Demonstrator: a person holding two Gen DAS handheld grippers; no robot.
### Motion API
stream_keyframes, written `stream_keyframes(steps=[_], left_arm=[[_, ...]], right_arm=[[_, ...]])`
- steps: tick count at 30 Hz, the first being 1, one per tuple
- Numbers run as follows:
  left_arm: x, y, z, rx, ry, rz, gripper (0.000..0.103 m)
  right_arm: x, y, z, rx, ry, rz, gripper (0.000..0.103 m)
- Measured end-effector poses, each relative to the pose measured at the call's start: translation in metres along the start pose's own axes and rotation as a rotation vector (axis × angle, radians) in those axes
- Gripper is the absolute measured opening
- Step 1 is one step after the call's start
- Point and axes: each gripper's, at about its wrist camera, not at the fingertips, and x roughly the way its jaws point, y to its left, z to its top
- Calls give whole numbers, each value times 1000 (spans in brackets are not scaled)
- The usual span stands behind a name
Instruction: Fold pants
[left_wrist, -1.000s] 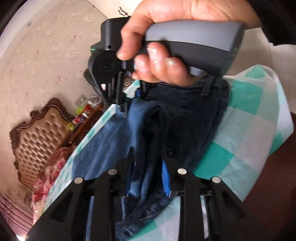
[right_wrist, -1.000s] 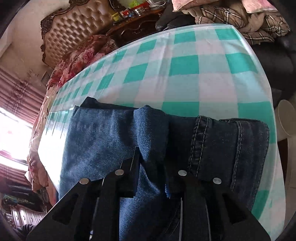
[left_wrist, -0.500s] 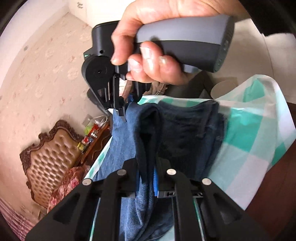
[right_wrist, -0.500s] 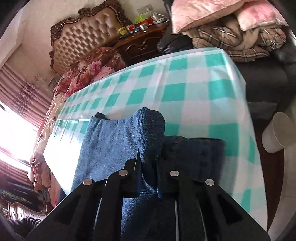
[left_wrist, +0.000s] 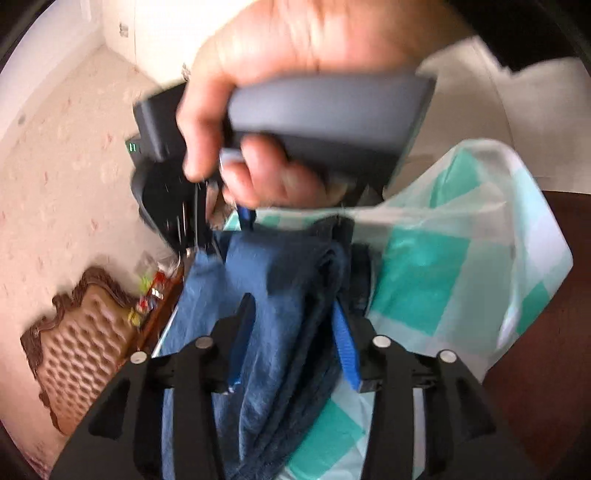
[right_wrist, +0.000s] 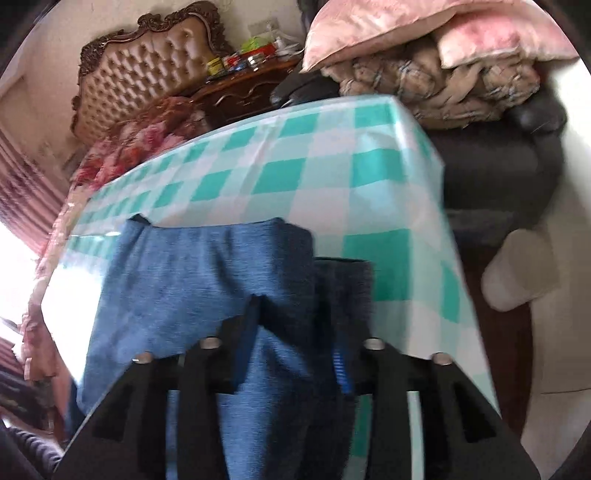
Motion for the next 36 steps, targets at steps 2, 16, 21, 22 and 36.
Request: stream_keyframes(steps=[2, 16, 21, 22, 36], left_arm=[[-13, 16, -1, -73, -35, -87, 58], [129, 262, -40, -785, 79, -562, 0], [195, 210, -13, -702, 240, -687, 1], [197, 204, -11, -700, 239, -688, 2], [135, 214, -62, -791, 222, -563, 43]], right_arm=[[-8, -7, -1, 30, -40, -20, 39], [-69, 55, -81, 66, -251, -432, 43], [-32, 54, -98, 90, -152, -449, 37], [-26, 52, -101, 95, -133, -460, 37], [-18, 52, -100, 86, -139, -473, 37]])
